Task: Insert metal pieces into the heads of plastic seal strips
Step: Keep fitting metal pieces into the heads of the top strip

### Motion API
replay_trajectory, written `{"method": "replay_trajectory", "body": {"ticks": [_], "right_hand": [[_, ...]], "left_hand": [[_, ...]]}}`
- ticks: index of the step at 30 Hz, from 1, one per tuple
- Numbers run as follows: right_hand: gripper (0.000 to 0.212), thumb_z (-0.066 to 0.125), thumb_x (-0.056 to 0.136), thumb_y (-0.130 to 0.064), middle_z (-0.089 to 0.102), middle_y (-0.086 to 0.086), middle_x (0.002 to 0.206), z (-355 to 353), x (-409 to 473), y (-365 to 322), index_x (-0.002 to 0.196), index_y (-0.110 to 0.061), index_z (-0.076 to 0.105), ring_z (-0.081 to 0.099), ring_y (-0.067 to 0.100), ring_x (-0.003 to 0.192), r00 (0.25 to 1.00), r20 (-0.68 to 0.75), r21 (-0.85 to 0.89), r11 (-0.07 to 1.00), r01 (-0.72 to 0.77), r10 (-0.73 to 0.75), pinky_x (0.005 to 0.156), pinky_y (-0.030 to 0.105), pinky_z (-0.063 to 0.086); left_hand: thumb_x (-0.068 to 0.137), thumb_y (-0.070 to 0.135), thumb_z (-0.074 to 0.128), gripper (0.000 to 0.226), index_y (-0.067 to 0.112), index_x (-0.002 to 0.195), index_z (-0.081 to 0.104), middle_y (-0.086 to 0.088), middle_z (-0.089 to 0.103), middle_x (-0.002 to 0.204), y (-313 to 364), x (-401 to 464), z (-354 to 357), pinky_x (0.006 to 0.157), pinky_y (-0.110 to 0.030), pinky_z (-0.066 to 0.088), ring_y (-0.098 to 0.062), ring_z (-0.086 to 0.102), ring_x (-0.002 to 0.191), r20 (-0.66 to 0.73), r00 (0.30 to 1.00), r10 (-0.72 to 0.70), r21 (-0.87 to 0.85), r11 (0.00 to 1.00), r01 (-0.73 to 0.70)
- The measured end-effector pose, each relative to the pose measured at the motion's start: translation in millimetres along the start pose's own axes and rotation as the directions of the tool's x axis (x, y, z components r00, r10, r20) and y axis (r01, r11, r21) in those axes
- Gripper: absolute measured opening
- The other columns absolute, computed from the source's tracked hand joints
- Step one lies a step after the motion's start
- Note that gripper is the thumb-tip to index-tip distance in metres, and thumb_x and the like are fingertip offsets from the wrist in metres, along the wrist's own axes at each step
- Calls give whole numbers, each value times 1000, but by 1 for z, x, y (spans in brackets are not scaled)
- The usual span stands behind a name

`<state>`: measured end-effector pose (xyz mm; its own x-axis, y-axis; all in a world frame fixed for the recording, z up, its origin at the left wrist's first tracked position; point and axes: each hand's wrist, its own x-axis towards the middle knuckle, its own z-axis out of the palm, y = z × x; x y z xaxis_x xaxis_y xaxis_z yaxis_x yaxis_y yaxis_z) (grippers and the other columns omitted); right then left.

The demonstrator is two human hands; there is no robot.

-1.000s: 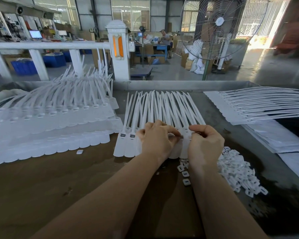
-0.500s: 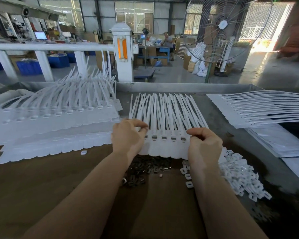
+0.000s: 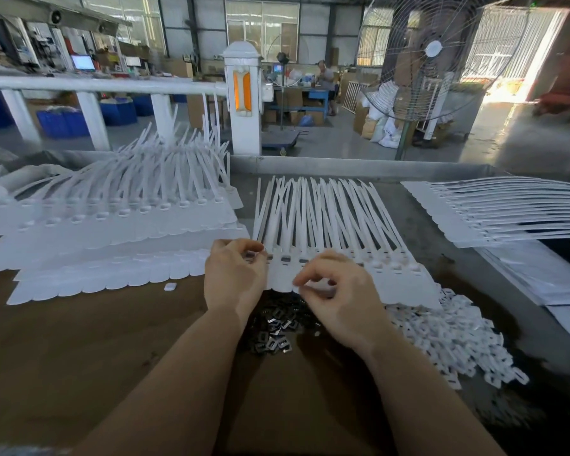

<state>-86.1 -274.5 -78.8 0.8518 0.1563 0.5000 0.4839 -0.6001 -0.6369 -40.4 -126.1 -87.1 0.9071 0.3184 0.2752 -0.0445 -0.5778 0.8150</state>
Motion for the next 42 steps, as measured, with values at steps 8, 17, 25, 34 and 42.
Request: {"method": "replay_trajectory", "body": {"ticks": [8, 17, 25, 34, 42], "right_hand": [[13, 74, 75, -24, 53, -14, 90, 2, -1, -1, 87, -21, 75, 47, 8, 93, 967, 250, -201, 974, 101, -49, 89, 28, 38], [9, 74, 76, -24, 51, -16, 89, 4, 0, 1, 84, -21, 74, 46, 4, 92, 969, 243, -185, 980, 78, -32, 89, 23, 36], [10, 72, 77, -29, 53, -14, 94, 3, -1, 0, 87, -26, 74, 45, 8, 97, 955, 294, -175, 981, 86, -32, 93, 30, 36], [17, 71, 78, -28, 52, -15, 96, 3, -1, 0, 95, -30, 71, 46, 7, 99, 959, 283, -148, 986, 74, -29, 97, 35, 35], [12, 66, 82, -36, 48, -18, 97, 3, -3, -1, 93, -36, 70, 41, 6, 102, 942, 333, -189, 976, 103, -35, 99, 34, 29]], "left_hand": [[87, 21, 64, 6, 26, 88, 65, 4, 41, 102, -2, -1, 0, 81, -19, 35, -16, 52, 100, 29, 1000, 5, 16, 1000, -6], [87, 28, 62, 15, 23, 99, 67, 4, 38, 103, -3, -2, 2, 96, -34, 42, -23, 49, 109, 37, 999, 19, 69, 997, -21], [85, 32, 64, 19, 24, 102, 67, 5, 38, 104, -3, -3, 0, 99, -39, 42, -22, 49, 111, 49, 999, 22, 75, 997, -26], [86, 32, 64, 20, 23, 104, 67, 4, 39, 106, -5, -2, 0, 101, -36, 40, -22, 47, 112, 48, 998, 37, 83, 996, -41], [86, 33, 64, 22, 24, 106, 67, -1, 44, 114, -7, -1, 2, 100, -33, 39, -22, 45, 114, 44, 998, 43, 95, 994, -47]]}}
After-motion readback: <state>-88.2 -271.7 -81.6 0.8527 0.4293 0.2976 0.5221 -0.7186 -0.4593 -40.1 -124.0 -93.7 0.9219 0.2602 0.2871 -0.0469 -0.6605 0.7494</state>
